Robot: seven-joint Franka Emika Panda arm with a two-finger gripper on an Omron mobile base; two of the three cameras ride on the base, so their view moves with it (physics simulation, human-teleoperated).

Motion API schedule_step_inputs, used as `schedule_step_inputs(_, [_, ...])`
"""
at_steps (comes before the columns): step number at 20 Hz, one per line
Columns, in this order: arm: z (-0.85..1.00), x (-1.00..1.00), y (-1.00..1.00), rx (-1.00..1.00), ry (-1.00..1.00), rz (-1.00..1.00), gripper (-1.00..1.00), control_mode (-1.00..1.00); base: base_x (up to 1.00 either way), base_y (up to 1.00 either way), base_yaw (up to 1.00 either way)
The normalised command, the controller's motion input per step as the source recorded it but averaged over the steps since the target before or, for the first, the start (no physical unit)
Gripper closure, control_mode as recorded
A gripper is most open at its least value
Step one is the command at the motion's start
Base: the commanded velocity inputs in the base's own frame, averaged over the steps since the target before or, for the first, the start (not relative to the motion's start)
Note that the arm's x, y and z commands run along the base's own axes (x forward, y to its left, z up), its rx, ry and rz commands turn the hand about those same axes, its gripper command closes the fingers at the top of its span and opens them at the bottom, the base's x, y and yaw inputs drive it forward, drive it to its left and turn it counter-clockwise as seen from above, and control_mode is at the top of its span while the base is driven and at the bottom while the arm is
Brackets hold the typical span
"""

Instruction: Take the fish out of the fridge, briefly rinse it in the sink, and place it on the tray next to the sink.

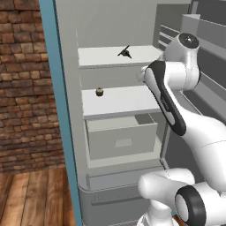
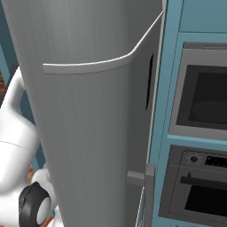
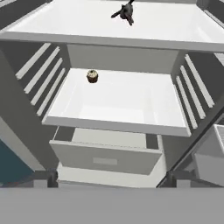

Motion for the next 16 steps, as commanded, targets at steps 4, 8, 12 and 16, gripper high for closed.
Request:
schedule_step_inputs(4, [0.57,0.44,0.00,0.00,-0.17,0.00,-1.00,-1.00,0.00,0.00,0.00])
schedule_step_inputs(8, [0.57,0.67,0.00,0.00,-0.17,0.00,-1.00,-1.00,0.00,0.00,0.00])
schedule_step_inputs(12, [0.23,0.79,0.00,0.00,-0.09,0.00,-1.00,-1.00,0.00,0.00,0.00])
schedule_step_inputs(16, [0.00,0.79,0.00,0.00,0.00,0.00,-1.00,-1.00,0.00,0.00,0.00])
